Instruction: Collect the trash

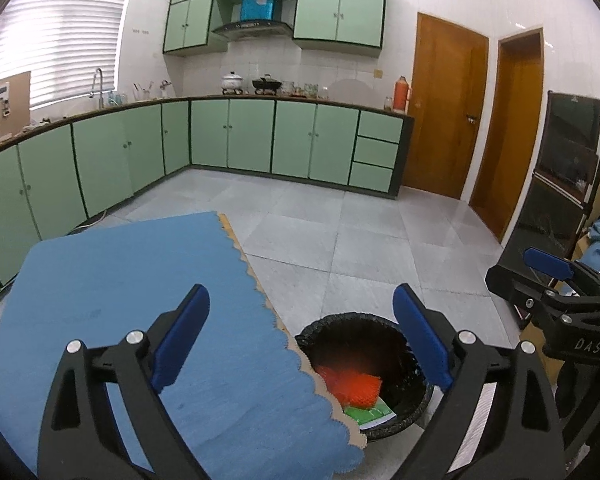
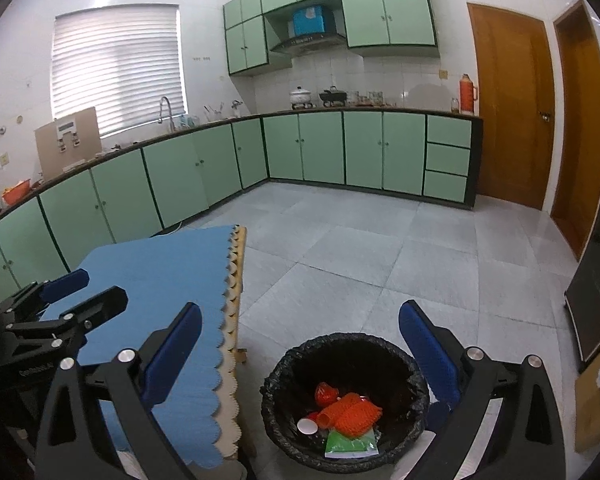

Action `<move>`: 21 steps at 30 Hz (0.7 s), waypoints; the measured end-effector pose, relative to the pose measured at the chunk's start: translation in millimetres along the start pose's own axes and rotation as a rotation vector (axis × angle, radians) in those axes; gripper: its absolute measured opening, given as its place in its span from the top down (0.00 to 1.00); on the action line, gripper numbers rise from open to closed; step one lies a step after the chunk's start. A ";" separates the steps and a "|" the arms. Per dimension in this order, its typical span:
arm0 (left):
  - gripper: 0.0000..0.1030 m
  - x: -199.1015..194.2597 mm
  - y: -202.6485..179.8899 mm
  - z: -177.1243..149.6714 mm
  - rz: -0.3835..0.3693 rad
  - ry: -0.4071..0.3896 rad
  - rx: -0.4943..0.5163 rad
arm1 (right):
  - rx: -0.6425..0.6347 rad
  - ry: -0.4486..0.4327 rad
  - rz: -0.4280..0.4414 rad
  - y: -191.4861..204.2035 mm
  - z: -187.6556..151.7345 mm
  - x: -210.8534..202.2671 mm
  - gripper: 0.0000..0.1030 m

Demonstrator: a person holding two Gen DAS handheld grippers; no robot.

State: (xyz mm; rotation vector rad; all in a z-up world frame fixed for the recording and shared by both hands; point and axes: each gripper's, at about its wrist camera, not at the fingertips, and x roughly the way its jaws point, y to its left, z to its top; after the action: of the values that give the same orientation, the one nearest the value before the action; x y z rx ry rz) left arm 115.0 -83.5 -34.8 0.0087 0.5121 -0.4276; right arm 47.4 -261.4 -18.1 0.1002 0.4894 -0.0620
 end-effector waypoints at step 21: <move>0.12 -78.0 16.1 -6.7 0.044 -0.124 -0.009 | -0.068 -0.098 0.035 41.4 -0.7 -54.7 0.06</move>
State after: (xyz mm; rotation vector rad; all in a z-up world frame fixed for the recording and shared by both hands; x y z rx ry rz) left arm 57.0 -37.3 -5.1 -0.0150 0.3912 -0.3807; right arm 2.3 -218.3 10.5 0.0393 0.3909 -0.0158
